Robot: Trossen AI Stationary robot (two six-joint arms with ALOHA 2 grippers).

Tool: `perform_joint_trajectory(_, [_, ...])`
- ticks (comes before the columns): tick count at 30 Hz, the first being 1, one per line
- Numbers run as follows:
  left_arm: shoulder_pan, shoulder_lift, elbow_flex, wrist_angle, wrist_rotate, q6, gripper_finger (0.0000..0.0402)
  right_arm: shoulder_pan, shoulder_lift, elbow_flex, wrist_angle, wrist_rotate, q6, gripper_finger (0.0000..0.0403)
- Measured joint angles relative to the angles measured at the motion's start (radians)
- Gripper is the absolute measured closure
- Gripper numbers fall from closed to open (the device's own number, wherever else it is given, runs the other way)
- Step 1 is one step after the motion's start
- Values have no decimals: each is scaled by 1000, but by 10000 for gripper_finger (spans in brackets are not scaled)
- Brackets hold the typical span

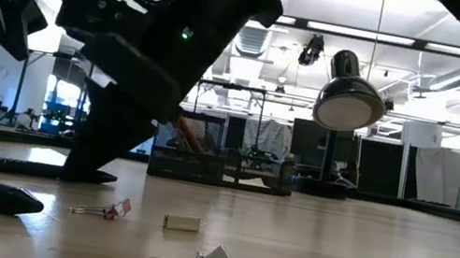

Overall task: Pick and place office supplies into organizer
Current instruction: Put the top pen into the black organizer

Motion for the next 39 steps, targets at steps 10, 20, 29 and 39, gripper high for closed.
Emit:
perform_joint_trajectory(10, [0,-13,0,-27,-6,0,192,18,19,2,-31,-6,5,354])
perform_joint_trajectory(20, [-1,-13,0,-30,-6,3,192,31,-21,9,-74,52,338,387])
perform_joint_trajectory(29, [0,-47,9,-141,-93,11,192,120,-182,12,-144,462,858,389])
perform_joint_trajectory(39, [97,-162,33,95,-187,137,192,131,-251,10,-262,695,1189,389])
